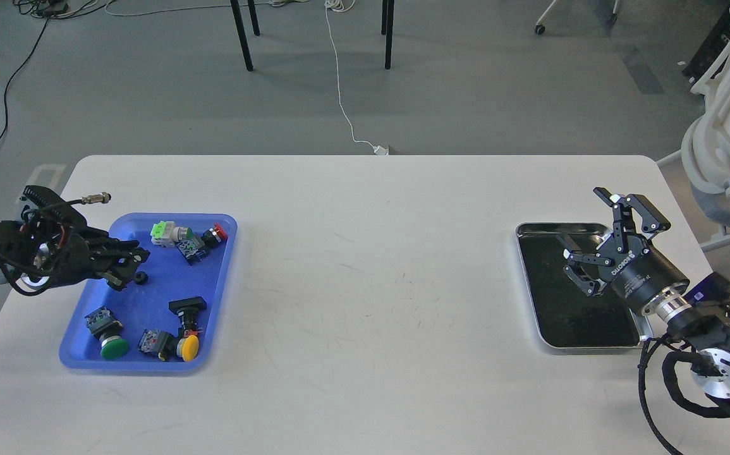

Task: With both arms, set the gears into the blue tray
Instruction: 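Carry the black part with the left gripper and release into the blue tray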

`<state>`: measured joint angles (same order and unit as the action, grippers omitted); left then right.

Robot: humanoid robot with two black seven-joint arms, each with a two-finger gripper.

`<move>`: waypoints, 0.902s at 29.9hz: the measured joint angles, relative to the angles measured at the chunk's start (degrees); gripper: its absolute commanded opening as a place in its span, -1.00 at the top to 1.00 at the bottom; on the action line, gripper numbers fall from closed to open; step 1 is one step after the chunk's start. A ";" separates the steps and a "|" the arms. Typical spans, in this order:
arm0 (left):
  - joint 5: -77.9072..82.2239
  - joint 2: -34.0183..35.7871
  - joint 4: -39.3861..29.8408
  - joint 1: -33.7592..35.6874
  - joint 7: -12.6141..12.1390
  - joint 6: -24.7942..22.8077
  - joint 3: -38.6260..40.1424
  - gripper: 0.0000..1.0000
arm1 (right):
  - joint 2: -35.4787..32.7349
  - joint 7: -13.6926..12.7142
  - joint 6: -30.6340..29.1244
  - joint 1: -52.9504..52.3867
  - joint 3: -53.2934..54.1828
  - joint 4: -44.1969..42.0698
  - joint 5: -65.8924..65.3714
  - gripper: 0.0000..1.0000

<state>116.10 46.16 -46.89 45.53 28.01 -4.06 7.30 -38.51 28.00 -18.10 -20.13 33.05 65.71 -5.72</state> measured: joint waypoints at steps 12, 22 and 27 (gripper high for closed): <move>-2.87 -4.11 7.36 -0.04 0.00 -0.07 -0.16 0.69 | -0.11 0.00 0.00 0.46 0.02 0.05 0.00 -0.91; -3.15 -5.14 10.38 -0.16 0.00 1.71 -0.31 -0.36 | -0.04 0.00 0.00 0.81 0.01 0.11 -0.16 -0.91; -3.04 -5.20 10.50 -0.16 0.00 2.98 -0.82 -0.44 | 0.00 0.00 0.00 0.87 0.13 0.11 -0.17 -0.91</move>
<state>113.06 40.96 -36.39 45.37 28.00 -1.08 6.47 -38.50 28.00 -18.10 -19.26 33.19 65.82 -5.89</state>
